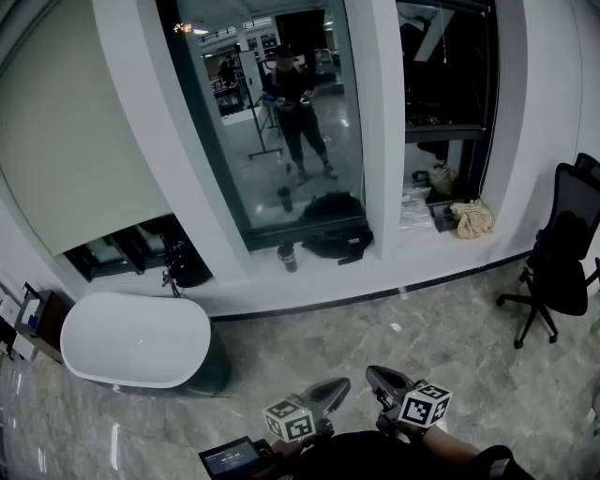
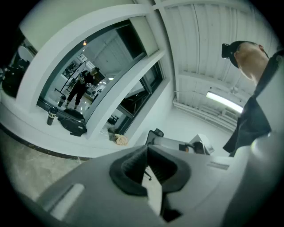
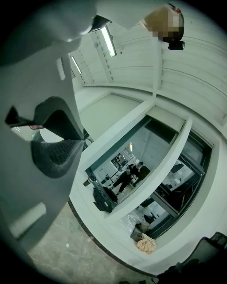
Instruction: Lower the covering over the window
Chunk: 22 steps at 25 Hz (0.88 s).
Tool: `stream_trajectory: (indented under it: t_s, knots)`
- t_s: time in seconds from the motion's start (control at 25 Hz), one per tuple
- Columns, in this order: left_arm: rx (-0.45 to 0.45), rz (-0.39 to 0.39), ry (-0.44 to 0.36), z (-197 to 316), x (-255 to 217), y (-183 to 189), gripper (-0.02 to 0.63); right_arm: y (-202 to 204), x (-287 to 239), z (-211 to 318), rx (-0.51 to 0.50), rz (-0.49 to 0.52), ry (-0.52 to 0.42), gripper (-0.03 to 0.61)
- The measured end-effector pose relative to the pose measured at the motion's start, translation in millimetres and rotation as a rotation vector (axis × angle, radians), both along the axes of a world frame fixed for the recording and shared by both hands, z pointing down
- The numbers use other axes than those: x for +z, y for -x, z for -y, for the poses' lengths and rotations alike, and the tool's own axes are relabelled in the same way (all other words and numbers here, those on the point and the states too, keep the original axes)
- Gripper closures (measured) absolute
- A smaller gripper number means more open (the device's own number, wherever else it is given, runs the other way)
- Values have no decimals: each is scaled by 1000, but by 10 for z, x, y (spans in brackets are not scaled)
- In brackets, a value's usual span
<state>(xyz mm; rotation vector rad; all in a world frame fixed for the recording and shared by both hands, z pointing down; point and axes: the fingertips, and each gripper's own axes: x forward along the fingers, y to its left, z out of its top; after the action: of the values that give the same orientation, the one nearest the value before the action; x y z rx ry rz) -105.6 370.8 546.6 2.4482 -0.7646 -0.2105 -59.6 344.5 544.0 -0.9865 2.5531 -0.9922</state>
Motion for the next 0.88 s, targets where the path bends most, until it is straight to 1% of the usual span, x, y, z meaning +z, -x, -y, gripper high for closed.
stream_trajectory:
  t_s: [0.56,0.76,0.88]
  knots:
    - [-10,-11,7,-31,14,95,611,98,-5,-37,-9,-12,-3,571]
    - [-13,-23,17,-37,35,166,611,90,-7,-23,11,33,9,571]
    - [-14,-22,21,-21,41,267,611,162,10,-5,19,45,20,571]
